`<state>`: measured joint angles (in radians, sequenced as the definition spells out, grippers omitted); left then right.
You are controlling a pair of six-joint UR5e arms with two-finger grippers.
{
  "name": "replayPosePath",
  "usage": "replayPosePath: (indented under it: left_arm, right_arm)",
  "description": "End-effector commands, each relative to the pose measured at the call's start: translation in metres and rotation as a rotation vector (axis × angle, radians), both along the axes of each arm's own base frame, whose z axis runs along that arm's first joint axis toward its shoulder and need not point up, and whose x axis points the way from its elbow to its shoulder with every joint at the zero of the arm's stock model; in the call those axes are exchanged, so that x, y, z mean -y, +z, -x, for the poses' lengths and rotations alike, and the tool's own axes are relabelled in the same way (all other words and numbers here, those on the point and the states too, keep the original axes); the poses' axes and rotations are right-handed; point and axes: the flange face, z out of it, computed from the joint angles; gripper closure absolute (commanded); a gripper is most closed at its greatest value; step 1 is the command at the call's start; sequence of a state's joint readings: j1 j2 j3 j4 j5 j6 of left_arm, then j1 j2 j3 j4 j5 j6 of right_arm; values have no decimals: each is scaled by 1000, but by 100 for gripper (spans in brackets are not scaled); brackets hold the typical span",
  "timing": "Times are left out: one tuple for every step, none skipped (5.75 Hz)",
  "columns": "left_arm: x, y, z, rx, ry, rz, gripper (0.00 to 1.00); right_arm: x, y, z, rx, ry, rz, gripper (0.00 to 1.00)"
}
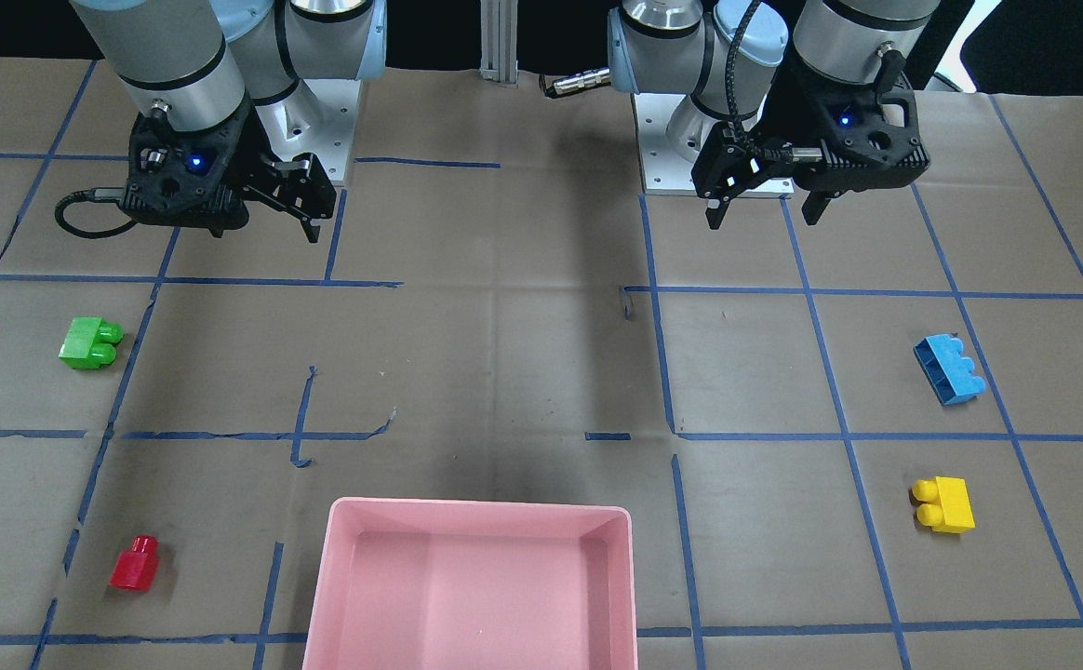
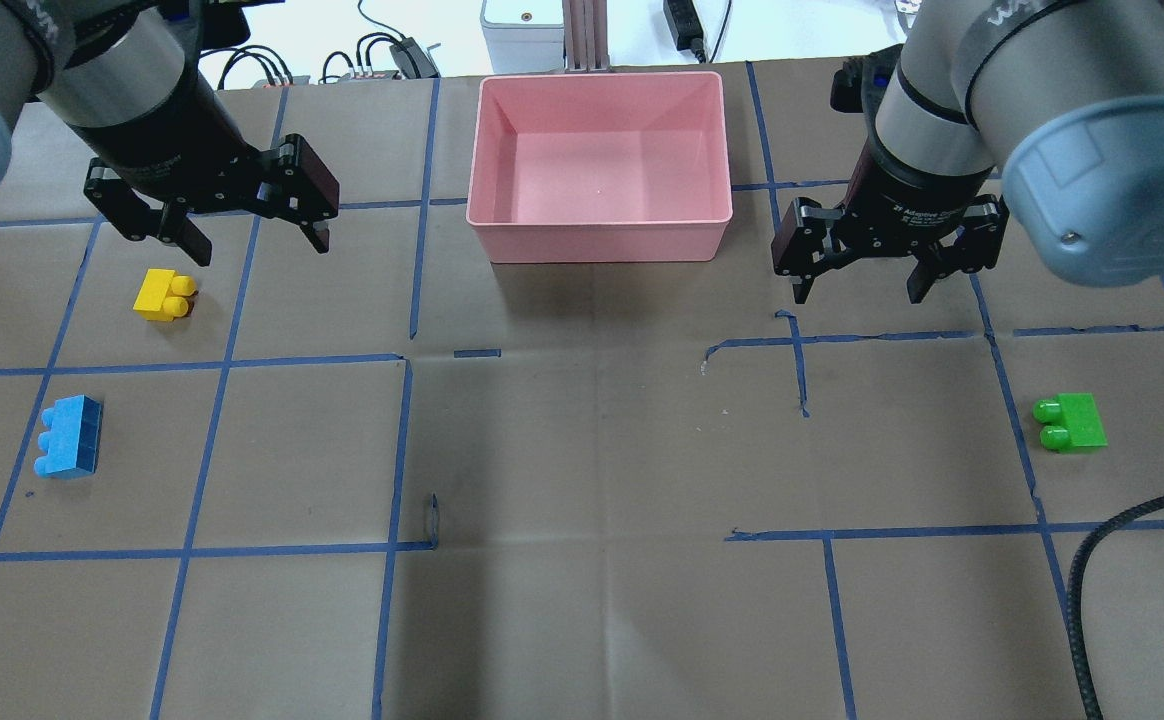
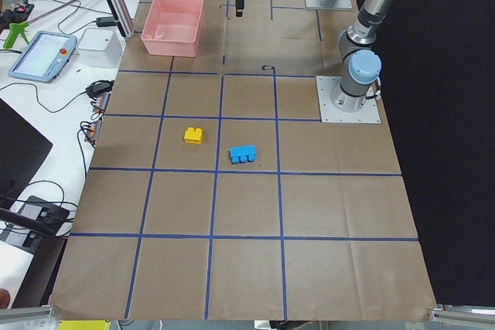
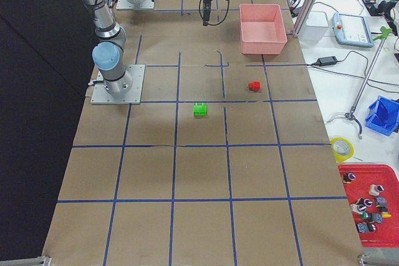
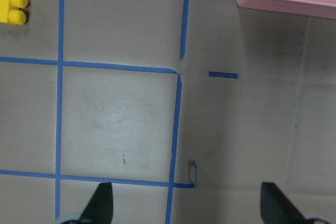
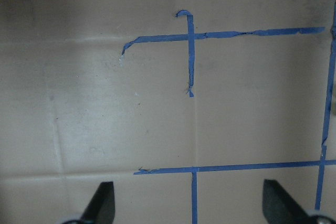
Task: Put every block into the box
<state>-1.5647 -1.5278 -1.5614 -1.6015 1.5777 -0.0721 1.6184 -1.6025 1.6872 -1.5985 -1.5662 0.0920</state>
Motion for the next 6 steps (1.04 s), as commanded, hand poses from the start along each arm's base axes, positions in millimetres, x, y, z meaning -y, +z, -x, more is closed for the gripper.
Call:
replayPosePath:
  left_arm:
    - [0, 1, 0, 2, 0, 3, 0]
    - [0, 1, 0, 2, 0, 3, 0]
    - [-6, -1, -1, 1, 2, 0, 0]
    - [-5, -1, -1, 2, 2, 3, 0]
    - [-7, -6, -5, 5, 9, -6, 0]
    - [-1, -8, -16, 5, 28, -10, 0]
  right_arm:
    - [-1, 1, 1, -1, 0, 0, 0]
    - [-2, 3, 1, -1, 3, 6, 0]
    - [-2, 3, 1, -1, 3, 6, 0]
    - [-2, 4, 1, 1, 3, 8, 0]
    - [-2, 3, 1, 2, 1, 6, 0]
    - [-1, 5, 1, 2, 1, 14, 0]
